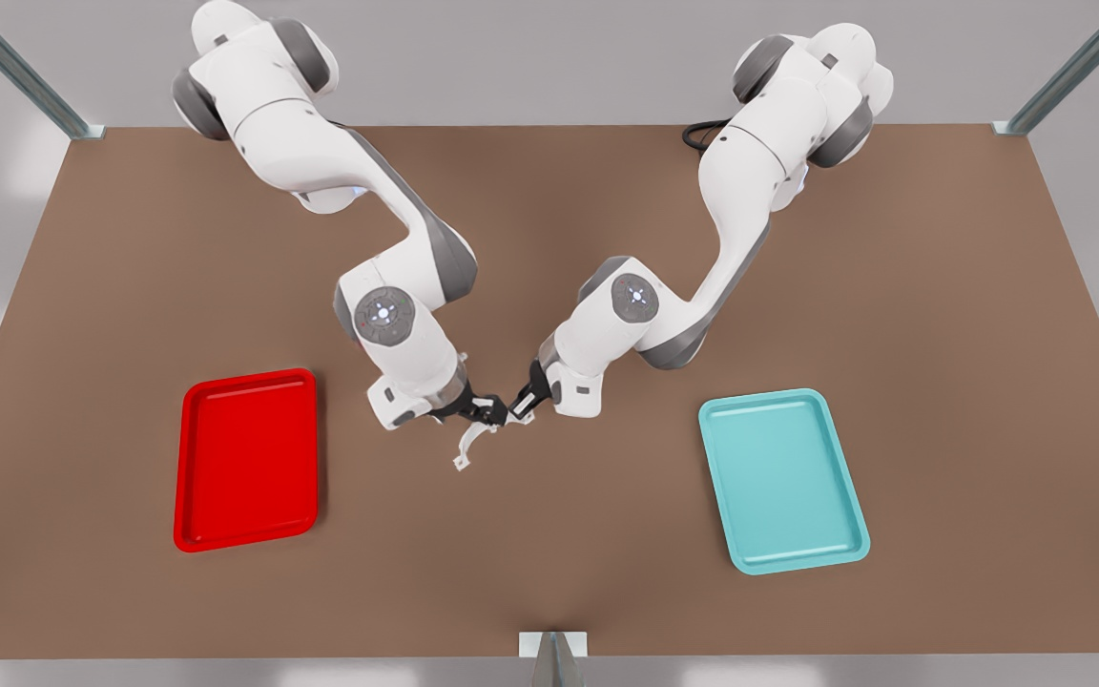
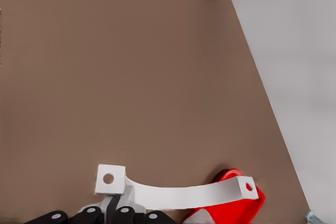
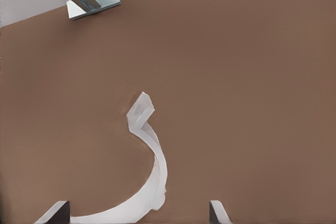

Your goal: Take the drainage pipe clamp from the left arm, pass it to the right arm, and place it in the plate on the right side

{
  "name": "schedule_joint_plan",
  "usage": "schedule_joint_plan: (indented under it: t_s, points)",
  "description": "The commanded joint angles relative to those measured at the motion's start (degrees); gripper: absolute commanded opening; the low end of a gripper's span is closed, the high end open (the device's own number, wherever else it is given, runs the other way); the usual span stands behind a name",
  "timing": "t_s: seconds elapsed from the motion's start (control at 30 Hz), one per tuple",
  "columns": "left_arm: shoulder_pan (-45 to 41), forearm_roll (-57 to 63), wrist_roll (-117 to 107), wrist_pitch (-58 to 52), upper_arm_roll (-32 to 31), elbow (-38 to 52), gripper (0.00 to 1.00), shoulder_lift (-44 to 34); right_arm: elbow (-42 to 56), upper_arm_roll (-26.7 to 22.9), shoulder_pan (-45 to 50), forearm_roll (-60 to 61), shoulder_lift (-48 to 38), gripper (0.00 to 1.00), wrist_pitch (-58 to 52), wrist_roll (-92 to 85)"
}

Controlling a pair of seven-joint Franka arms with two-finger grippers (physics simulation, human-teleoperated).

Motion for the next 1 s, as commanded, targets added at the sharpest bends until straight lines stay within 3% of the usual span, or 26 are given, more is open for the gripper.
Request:
schedule_joint_plan:
  t_s: [0.0, 0.4, 0.57, 0.6, 0.63, 0.67, 0.7, 0.97]
  points:
    - [0.04, -0.03, -17.6, 0.28, -0.05, 0.03, 0.21, -0.13, -0.04, 0.01, -0.03, -0.38, 0.28, 1.0, 4.66, 24.61]
    - [-0.05, -0.12, -19.36, 0.2, -0.22, 0.03, 0.21, -1.45, -0.13, -0.69, -0.56, -2.49, 2.83, 1.0, 10.8, 23.47]
    - [-0.49, -0.12, -19.53, 0.2, -0.22, 0.03, 0.21, -1.71, 0.22, 0.01, 0.93, -2.67, 8.81, 1.0, 16.79, 23.56]
    - [-0.49, -0.12, -19.53, 0.2, -0.22, 0.03, 0.21, -1.8, 0.13, 0.01, 0.93, -4.33, 8.99, 0.57, 18.02, 22.51]
    - [-0.49, -0.12, -19.44, 0.28, -0.31, 0.03, 0.33, -1.71, 0.22, 0.1, 1.02, -4.77, 8.9, 0.21, 18.11, 20.57]
    - [-0.57, 0.06, -19.27, 0.28, -0.13, 0.03, 0.96, -1.8, 0.22, 0.01, 1.02, -4.77, 8.81, 0.21, 17.67, 20.48]
    - [-1.19, 0.06, -19.27, 0.28, 0.04, 0.03, 1.0, -1.8, 0.22, 0.01, 1.02, -4.77, 8.81, 0.21, 17.49, 20.39]
    - [-2.42, 0.14, -19.53, 0.28, 0.13, 1.18, 1.0, -1.8, 0.4, 0.01, 0.85, -7.06, 8.72, 0.21, 17.4, 20.48]
